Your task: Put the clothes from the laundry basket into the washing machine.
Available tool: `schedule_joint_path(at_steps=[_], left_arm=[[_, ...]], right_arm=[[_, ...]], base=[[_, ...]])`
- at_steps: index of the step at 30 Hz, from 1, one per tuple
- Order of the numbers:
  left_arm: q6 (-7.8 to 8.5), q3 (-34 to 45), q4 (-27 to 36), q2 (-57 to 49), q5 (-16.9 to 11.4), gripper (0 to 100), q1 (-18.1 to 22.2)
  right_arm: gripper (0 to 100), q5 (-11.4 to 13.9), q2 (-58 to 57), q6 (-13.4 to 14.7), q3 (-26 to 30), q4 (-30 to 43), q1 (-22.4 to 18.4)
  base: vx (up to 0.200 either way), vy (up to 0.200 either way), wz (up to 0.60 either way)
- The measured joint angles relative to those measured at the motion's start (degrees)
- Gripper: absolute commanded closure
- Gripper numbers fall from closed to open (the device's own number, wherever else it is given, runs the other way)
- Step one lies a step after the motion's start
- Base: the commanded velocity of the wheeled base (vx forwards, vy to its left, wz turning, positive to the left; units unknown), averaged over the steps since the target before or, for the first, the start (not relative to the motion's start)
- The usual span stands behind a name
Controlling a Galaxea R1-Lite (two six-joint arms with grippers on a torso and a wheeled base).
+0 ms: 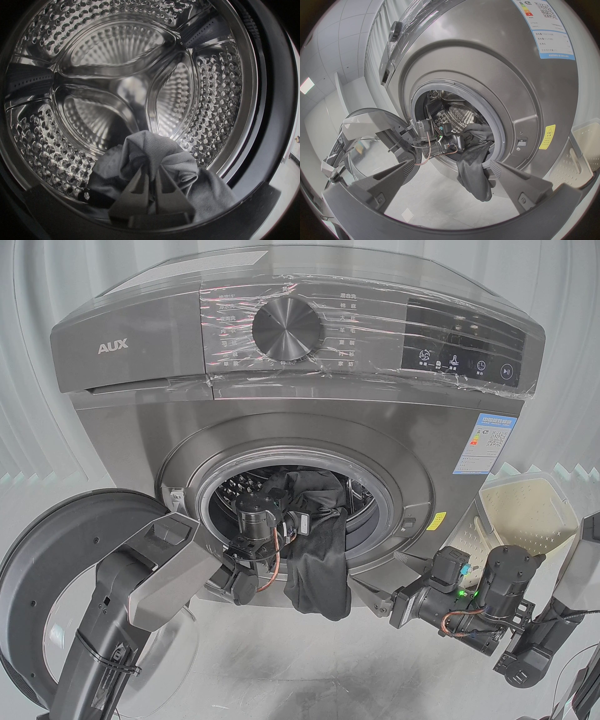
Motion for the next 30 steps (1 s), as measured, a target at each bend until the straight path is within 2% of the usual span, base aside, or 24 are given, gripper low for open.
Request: schedule_joint_path(at_steps=[7, 18, 30], left_arm=[[-0.33, 0.94, -0.6, -0.72, -0.06, 0, 0.02], [0.0, 11.58, -1.12, -3.63, -3.12, 0, -4.51], [0.22, 6.99, -0.41, -0.96, -3.01, 0, -5.38]], right_arm=[[0, 0.0, 0.26, 0.02, -0.04, 0.0, -0.02], [0, 0.0, 0.46, 0.06, 0.0, -0.02, -0.02], [0, 0.0, 0.46, 0.0, -0.15, 0.0, 0.0]], base=[[0.0, 0.0, 0.0], [0.0, 0.0, 0.0], [0.0, 0.0, 0.0]])
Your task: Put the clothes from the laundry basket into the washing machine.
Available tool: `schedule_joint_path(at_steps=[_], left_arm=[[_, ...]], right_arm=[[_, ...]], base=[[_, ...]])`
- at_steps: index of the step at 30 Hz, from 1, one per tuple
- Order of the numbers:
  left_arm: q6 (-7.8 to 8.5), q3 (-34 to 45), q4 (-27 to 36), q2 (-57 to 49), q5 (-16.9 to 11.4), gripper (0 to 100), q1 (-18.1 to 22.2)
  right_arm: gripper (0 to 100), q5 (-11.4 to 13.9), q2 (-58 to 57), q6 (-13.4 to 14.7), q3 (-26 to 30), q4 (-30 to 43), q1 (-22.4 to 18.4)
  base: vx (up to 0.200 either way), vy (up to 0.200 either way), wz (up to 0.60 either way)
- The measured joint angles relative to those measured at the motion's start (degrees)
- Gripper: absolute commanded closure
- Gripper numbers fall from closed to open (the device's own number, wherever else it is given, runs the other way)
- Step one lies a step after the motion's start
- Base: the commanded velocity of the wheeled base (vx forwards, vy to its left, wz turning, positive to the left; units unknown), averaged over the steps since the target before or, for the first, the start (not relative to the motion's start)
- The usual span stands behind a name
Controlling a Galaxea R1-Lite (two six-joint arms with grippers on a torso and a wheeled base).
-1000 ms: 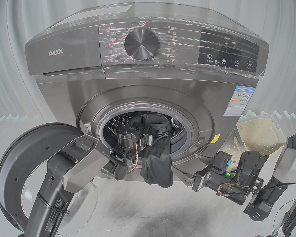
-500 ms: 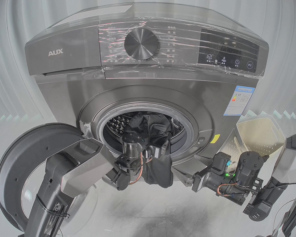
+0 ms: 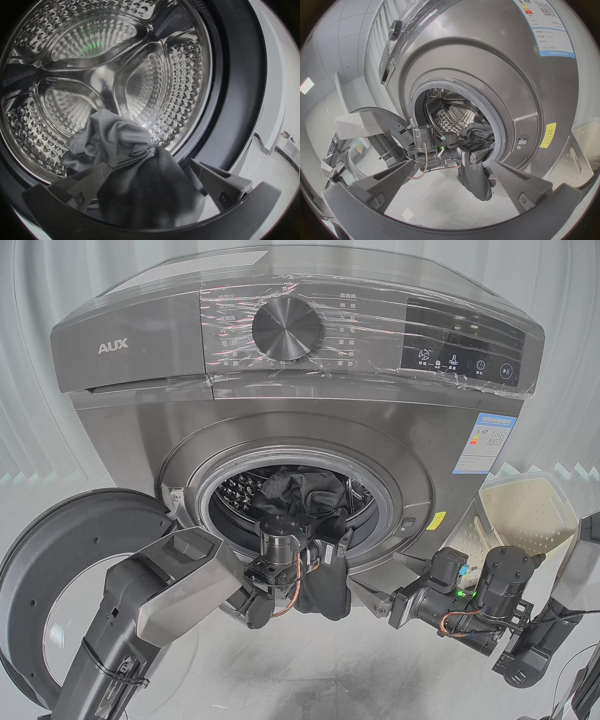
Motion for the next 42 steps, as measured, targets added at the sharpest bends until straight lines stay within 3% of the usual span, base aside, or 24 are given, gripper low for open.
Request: schedule_joint_path(at_steps=[6, 7, 21, 39, 40, 42], left_arm=[[0.0, -1.5, 0.16, 1.63, 0.02, 0, 0.3], [0.0, -1.61, 0.09, 1.93, 0.02, 100, 0.26], [-0.11, -6.64, -0.88, 3.8, 1.21, 100, 0.91], [0.11, -15.69, -1.1, 3.34, 4.0, 100, 5.33], [0.11, -15.31, -1.07, 3.3, 3.99, 0, 5.13], [0.15, -14.51, -0.96, 3.25, 3.91, 0, 4.94]], right_arm=[[0, 0.02, 0.0, 0.02, -0.11, 0.0, -0.02], [0, 0.0, 0.0, 0.02, -0.11, 0.0, -0.02], [0, 0.0, -0.05, 0.0, -0.29, 0.0, -0.02], [0, 0.06, -0.29, 0.0, -0.63, 0.0, -0.04], [0, 0.06, -0.29, 0.0, -0.66, 0.0, -0.04], [0, 0.06, -0.27, -0.02, -0.66, 0.0, -0.11]], base=[[0.0, 0.0, 0.0], [0.0, 0.0, 0.0], [0.0, 0.0, 0.0], [0.0, 0.0, 0.0], [0.0, 0.0, 0.0], [0.0, 0.0, 0.0]])
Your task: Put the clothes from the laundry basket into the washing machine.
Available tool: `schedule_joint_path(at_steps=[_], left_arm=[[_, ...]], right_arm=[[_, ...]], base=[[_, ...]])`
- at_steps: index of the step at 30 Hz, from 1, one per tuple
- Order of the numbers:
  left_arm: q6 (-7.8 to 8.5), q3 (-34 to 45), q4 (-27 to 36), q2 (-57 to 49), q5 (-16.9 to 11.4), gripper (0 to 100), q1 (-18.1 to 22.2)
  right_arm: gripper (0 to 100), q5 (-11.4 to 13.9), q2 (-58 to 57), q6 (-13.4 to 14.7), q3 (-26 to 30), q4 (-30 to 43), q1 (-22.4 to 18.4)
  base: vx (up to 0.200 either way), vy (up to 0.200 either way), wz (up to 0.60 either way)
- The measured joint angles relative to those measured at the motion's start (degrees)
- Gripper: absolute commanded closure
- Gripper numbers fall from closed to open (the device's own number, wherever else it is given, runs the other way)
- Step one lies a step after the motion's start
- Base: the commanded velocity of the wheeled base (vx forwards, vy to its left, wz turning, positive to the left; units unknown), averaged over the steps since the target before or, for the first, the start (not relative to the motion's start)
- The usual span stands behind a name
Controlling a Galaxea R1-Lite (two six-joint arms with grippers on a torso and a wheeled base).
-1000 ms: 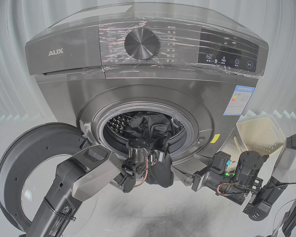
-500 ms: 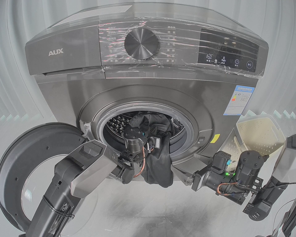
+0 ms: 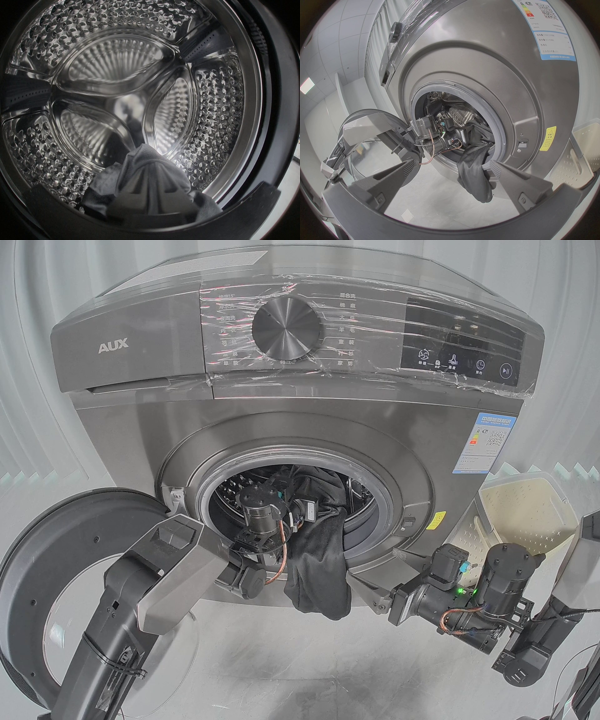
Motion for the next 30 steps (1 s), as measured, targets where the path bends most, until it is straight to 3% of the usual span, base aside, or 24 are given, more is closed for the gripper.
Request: schedule_joint_path(at_steps=[8, 16, 22, 30], left_arm=[[-0.33, 5.18, 0.44, -1.62, -0.94, 0, -1.62], [-0.41, 15.21, 3.46, -5.38, -4.96, 0, -4.05], [-0.09, 15.54, 4.63, -4.94, -5.94, 0, -4.96], [0.02, 10.39, 5.13, -1.41, -5.78, 0, -4.66]], right_arm=[[0, 0.02, 0.02, 0.0, 0.02, 0.0, 0.05], [0, 0.02, 0.06, 0.02, 0.0, 0.0, 0.11], [0, 0.02, 0.11, 0.02, -0.02, 0.0, 0.07], [0, 0.05, 0.11, 0.02, -0.05, 0.0, 0.09]], base=[[0.0, 0.0, 0.0], [0.0, 0.0, 0.0], [0.0, 0.0, 0.0], [0.0, 0.0, 0.0]])
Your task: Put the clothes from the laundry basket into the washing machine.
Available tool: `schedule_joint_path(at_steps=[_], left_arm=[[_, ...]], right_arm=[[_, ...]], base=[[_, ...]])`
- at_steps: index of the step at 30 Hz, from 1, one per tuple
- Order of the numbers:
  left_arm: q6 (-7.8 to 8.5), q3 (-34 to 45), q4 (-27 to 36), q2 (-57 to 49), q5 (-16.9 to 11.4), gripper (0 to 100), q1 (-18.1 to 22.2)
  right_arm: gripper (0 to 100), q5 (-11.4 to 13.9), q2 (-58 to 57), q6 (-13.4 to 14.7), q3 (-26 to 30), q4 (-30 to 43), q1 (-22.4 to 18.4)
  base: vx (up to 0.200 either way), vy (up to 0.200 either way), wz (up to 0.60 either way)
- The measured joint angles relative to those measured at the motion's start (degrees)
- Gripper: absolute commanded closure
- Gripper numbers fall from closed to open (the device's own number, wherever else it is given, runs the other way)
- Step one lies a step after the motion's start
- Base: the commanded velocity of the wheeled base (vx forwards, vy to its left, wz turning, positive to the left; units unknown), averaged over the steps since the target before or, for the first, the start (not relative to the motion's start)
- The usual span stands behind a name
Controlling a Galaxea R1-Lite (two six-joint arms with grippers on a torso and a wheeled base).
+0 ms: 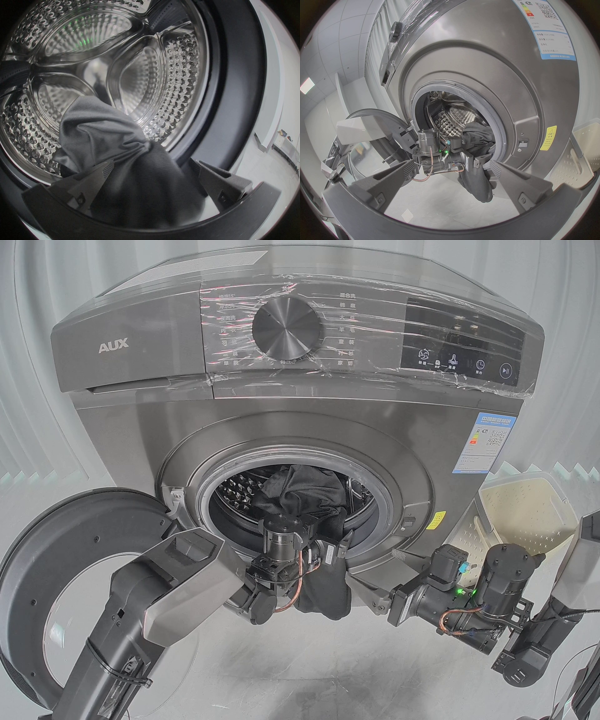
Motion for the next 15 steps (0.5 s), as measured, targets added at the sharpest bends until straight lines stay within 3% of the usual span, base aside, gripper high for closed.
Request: schedule_joint_path(at_steps=[1, 15], left_arm=[[0.05, -0.71, 0.05, 0.5, 0.11, 100, 0.2], [0.05, -2.5, -0.01, 2.33, 0.9, 100, 0.74]], right_arm=[[0, -0.02, 0.0, 0.0, 0.0, 0.0, 0.0], [0, -0.02, 0.0, 0.0, -0.06, 0.0, 0.0]], base=[[0.0, 0.0, 0.0], [0.0, 0.0, 0.0]])
